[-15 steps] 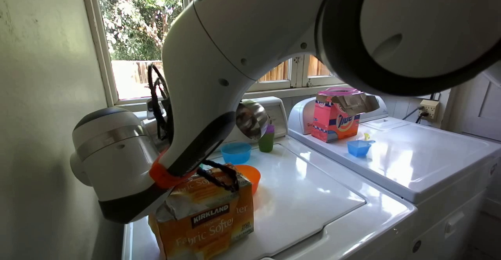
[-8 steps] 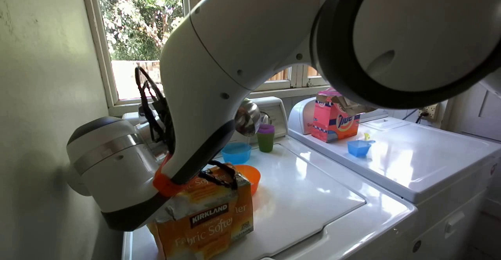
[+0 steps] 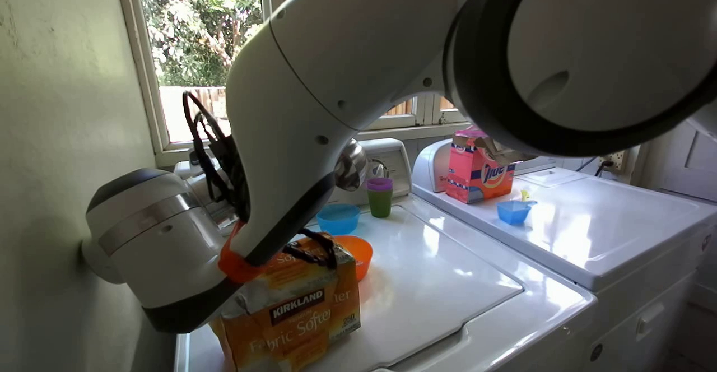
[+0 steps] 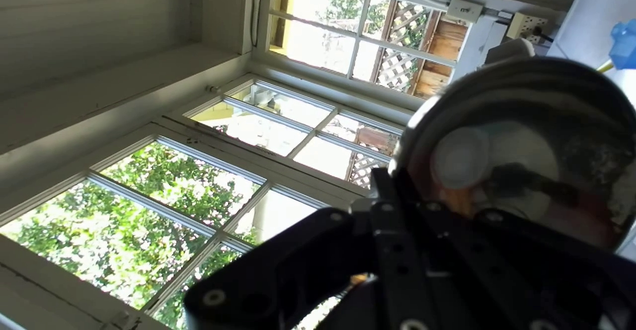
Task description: Pour the contents in the silver bowl into the orange bowl
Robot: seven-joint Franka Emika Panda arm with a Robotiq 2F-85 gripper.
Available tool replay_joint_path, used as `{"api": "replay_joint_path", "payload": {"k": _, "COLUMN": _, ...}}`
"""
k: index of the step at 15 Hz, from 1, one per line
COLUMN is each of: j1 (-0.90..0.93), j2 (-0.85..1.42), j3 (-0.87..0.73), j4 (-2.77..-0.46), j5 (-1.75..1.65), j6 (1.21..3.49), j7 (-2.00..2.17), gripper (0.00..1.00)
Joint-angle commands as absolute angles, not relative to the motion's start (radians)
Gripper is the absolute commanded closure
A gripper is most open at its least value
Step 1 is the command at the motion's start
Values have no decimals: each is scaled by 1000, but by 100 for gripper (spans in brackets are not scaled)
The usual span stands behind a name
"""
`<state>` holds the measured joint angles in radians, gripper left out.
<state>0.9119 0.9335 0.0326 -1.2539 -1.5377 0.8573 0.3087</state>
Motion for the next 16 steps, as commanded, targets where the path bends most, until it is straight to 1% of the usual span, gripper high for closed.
{"api": "replay_joint_path", "payload": {"k": 1, "j1": 905, "j2": 969, "j3": 49, "j4": -1215, "j5": -1584, "j6": 846, "j7": 282, "gripper": 99}}
{"api": "replay_joint_path", "payload": {"k": 7, "j1": 900, "j2": 970, "j3": 54, "j4": -1212, "j5": -1580, "j6": 849, "j7": 281, "gripper": 99}}
{"api": "replay_joint_path", "payload": {"k": 16, "j1": 805, "j2": 886, "j3": 148, "j4": -1216, "j5": -1408, "j6": 880, "j7": 514, "gripper": 99}}
